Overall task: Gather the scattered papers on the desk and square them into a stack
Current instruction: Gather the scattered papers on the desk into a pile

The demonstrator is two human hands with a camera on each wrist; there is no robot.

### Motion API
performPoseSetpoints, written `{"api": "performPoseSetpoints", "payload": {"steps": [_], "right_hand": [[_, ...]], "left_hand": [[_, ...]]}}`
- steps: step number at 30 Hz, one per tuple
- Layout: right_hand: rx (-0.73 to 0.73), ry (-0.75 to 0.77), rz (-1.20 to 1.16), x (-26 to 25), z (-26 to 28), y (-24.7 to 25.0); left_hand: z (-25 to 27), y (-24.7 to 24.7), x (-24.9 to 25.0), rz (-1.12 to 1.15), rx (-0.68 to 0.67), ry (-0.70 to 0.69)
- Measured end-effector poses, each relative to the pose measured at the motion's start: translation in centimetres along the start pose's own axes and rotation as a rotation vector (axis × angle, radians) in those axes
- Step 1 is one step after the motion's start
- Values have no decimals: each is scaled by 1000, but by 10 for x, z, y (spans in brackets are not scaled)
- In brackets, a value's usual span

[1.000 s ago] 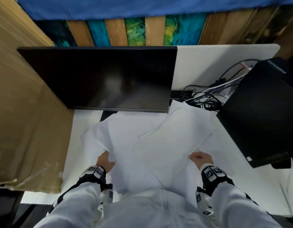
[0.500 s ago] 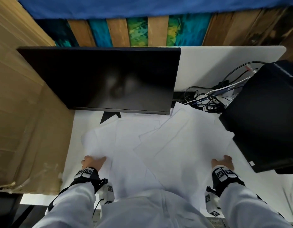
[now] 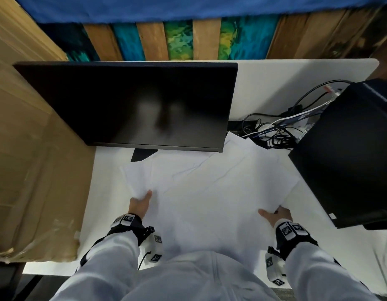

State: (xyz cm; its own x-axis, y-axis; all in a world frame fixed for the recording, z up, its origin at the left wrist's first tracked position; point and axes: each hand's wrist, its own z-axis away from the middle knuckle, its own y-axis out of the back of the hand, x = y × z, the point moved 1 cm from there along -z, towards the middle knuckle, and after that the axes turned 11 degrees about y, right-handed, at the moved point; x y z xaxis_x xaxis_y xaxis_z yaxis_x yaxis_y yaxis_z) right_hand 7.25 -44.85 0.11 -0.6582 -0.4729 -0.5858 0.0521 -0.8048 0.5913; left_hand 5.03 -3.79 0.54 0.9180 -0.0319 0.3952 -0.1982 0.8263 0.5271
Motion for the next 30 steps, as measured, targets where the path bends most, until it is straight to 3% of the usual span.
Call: {"api": "performPoseSetpoints", "payload": {"steps": [2,5,10,14,16,19,25,30], "right_hand": [[1,64,-69,-6,5,-6],[-8,119,-105,-11,8,-9],[-34,80,-207,-8,16,5],[-48,38,-341,8,8,-1],[-109,48,-293,19,-8,-16],[-188,25,-187,-12,21,-18],[-171,14,-66,-14,30,-23],[-216,-8,-102,11,32,-14]], "left_hand": [[5,-1,5,24,-24,-34],[11,2,3,-142,29,-93],[11,12,-12,-169,-6,-202],[8,14,-22,-184,-97,-126],[14,9,-21,-142,-193,-91],[23,-6,-15,29,-330,-16],[27,-17,-17,-9,-229,-171],[29,-9,-29,-129,-329,-179]]}}
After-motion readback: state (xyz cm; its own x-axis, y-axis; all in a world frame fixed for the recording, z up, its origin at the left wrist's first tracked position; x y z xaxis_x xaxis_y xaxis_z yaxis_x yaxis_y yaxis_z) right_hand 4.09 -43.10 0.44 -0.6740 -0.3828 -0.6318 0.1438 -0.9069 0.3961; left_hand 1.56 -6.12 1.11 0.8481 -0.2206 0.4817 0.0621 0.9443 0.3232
